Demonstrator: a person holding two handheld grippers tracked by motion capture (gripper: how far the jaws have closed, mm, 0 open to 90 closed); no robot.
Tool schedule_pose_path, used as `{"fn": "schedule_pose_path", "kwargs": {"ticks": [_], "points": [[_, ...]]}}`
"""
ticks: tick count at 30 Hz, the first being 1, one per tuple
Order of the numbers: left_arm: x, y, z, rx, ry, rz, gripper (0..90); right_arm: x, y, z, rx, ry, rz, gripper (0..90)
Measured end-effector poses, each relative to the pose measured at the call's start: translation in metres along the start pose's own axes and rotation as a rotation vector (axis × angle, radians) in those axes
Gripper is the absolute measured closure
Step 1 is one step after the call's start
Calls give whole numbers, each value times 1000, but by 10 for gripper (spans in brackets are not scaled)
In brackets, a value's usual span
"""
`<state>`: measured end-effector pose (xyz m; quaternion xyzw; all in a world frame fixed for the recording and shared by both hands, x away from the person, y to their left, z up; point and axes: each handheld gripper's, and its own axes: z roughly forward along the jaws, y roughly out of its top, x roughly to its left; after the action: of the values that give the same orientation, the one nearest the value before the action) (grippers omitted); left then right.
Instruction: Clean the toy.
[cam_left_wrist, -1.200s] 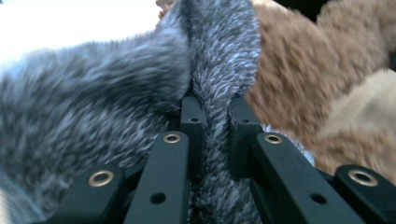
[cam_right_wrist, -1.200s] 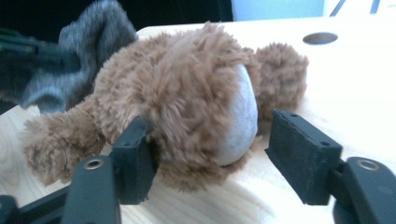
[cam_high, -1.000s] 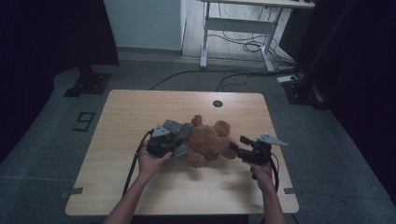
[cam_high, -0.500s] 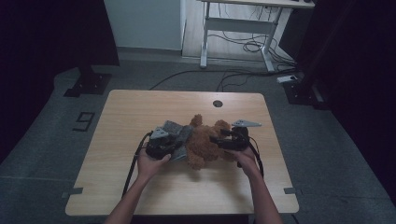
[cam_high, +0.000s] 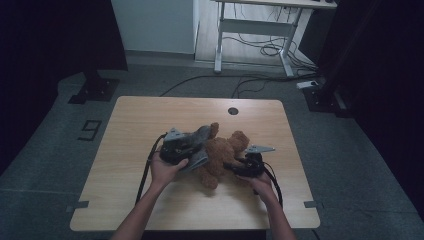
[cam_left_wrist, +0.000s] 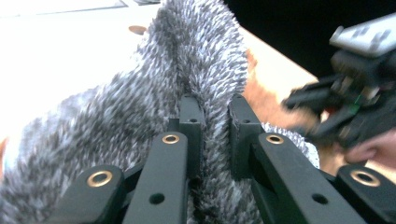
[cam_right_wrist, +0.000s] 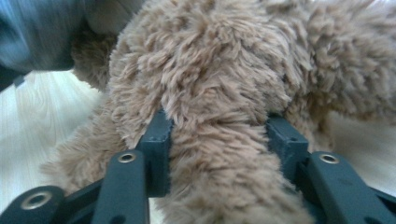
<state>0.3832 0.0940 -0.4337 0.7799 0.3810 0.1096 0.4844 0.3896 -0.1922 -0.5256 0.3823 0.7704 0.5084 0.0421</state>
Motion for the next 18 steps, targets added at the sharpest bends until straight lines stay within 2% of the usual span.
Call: {"fn": "schedule_pose_path", "kwargs": {"ticks": [2,5,7,9,11,12,15,18], "points": [[-5,6,6,7,-7,14,787,1,-3,0,-3,1,1,537],[-23,18,30,43,-29,39,786,2,-9,-1,-27,-4,2,549],[-35,22,46,72,-45,57,786,4,-12,-1,-42,-13,-16,554],[-47,24,63,97,-58,68,782,6,-16,-2,-53,-18,-28,560],[-53,22,79,133,-48,85,780,7,-17,-2,-58,-18,-30,563],[-52,19,91,153,-44,71,779,7,-19,-3,-56,-18,-30,578],[-51,16,93,153,-43,66,783,6,-23,-2,-63,-18,-27,591],[-48,11,86,135,-25,67,786,5,-24,-3,-63,-6,-30,607]]}}
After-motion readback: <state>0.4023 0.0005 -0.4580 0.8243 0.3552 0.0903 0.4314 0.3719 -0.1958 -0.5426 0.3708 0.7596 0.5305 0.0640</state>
